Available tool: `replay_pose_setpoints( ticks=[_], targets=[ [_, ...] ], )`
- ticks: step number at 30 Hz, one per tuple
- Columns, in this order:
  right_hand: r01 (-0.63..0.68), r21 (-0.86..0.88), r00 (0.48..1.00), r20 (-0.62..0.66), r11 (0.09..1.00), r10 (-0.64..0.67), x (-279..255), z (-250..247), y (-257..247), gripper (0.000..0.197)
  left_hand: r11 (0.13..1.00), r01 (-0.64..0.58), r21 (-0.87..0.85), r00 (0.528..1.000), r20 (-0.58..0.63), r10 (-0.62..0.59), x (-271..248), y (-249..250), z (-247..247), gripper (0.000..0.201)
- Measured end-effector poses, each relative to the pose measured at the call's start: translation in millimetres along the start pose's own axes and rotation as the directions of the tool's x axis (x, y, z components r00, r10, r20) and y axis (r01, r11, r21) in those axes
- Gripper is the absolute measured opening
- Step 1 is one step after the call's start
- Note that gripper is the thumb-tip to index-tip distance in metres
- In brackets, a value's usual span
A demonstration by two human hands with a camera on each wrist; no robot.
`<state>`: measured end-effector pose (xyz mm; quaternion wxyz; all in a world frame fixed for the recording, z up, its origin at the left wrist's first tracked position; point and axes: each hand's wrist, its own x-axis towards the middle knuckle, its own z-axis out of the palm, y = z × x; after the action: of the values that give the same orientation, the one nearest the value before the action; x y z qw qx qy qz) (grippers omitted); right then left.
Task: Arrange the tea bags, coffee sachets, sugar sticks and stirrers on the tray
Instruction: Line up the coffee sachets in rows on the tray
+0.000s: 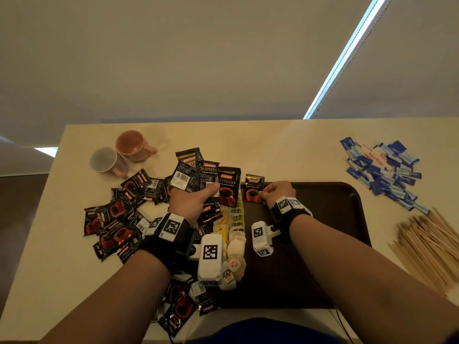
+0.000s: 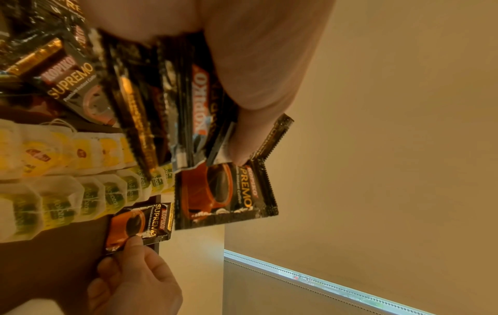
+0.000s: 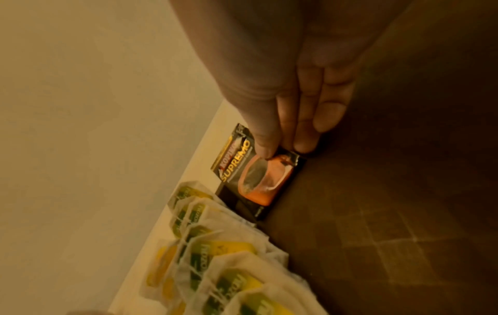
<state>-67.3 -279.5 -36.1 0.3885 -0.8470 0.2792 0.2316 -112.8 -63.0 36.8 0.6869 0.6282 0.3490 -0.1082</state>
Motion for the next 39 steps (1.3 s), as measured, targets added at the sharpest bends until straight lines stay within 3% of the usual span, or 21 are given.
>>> replay_pose_setpoints(
  ticks=[2, 5, 10, 18, 23, 25, 28, 30, 34, 36, 39],
  targets=[
    [0.011, -0.019, 1.0, -0.002, 1.0, -0.011, 2, 2, 0, 0.014, 1.0, 0.002, -0.003, 1.0, -0.002, -0.002, -2, 1, 0, 0.075],
    [0.045, -0.069, 0.999, -0.004, 0.997, -0.045, 5, 5, -1, 0.014, 1.0, 0.001, -0.022, 1.0, 0.005, -0.001, -6, 2, -1, 0.05],
    [0.11, -0.124, 0.994, 0.01, 0.986, -0.11, 7, 6, -3, 0.012, 0.999, -0.014, -0.034, 1.0, -0.011, 0.014, -7, 2, -3, 0.042],
    [0.15, -0.139, 0.989, 0.01, 0.979, -0.15, 6, 1, -2, 0.013, 0.999, -0.023, -0.047, 1.0, -0.01, 0.023, -8, 1, -3, 0.046],
    [0.171, -0.137, 0.984, -0.017, 0.976, -0.175, 5, -4, 2, 0.018, 1.0, -0.003, -0.016, 1.0, 0.005, 0.003, -2, -3, -2, 0.082],
    [0.234, -0.13, 0.968, -0.064, 0.963, -0.244, -3, -9, -3, 0.021, 1.0, -0.011, -0.016, 1.0, 0.01, 0.011, -3, -2, 0, 0.075],
    [0.409, 0.01, 0.911, -0.066, 0.913, -0.407, -30, -20, -18, 0.038, 1.0, -0.02, -0.021, 1.0, 0.016, 0.021, -6, 0, 6, 0.052],
    [0.479, 0.177, 0.872, 0.017, 0.86, -0.49, -54, -27, -30, 0.044, 1.0, -0.013, -0.026, 1.0, 0.022, 0.014, -6, 0, 10, 0.043],
    [0.475, 0.359, 0.815, 0.165, 0.803, -0.556, -78, -29, -40, 0.02, 1.0, -0.008, -0.006, 1.0, 0.02, 0.009, -8, 0, 19, 0.049],
    [0.469, 0.361, 0.826, 0.146, 0.806, -0.545, -76, -28, -39, 0.016, 1.0, -0.007, 0.0, 0.999, 0.035, 0.007, -8, -1, 21, 0.053],
    [0.4, 0.382, 0.885, 0.072, 0.833, -0.459, -62, -33, -33, 0.013, 1.0, 0.002, -0.025, 0.999, 0.036, -0.001, -9, 0, 21, 0.046]
  ],
)
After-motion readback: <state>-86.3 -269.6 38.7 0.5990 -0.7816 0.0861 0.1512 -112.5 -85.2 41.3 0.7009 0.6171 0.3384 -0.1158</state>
